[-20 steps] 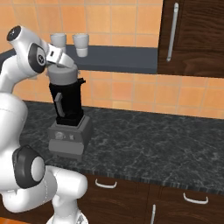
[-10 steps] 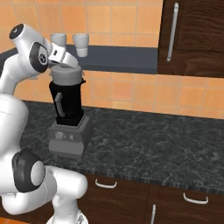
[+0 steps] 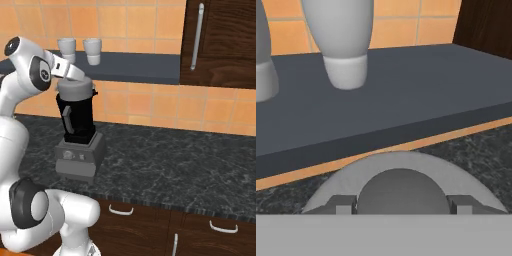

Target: Close the lid blender by securely placing the lid on top.

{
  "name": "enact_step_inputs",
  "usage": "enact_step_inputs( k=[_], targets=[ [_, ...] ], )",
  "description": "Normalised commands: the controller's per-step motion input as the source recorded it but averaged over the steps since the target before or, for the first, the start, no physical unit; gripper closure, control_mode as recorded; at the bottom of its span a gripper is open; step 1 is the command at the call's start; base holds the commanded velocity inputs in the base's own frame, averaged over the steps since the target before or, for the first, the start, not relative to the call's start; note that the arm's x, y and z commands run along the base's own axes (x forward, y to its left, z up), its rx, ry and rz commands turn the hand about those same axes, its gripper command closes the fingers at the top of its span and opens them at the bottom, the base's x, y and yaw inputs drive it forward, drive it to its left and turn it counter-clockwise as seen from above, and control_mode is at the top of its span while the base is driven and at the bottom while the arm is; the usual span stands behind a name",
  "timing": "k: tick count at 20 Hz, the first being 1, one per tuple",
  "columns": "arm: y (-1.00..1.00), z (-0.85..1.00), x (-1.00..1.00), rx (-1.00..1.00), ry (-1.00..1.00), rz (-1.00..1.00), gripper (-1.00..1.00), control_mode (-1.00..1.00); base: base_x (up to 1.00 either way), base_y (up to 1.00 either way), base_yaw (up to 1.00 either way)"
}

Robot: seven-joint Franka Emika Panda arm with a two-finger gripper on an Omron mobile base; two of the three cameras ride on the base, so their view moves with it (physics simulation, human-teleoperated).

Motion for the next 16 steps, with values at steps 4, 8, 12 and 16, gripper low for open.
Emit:
enact_step_inputs(
  k=[4, 8, 12, 16],
  targets=[
    [0.43, 0.0, 0.17, 0.0, 0.0, 0.0, 1.0, -1.0, 0.0, 0.0, 0.0],
    [0.03, 0.0, 0.01, 0.0, -0.03, -0.02, 1.0, -1.0, 0.0, 0.0, 0.0],
    [0.02, 0.06, 0.12, 0.03, -0.16, -0.09, 1.0, -1.0, 0.0, 0.0, 0.0],
    [0.05, -0.13, -0.03, 0.0, -0.03, -0.01, 1.0, -1.0, 0.0, 0.0, 0.0]
  ],
)
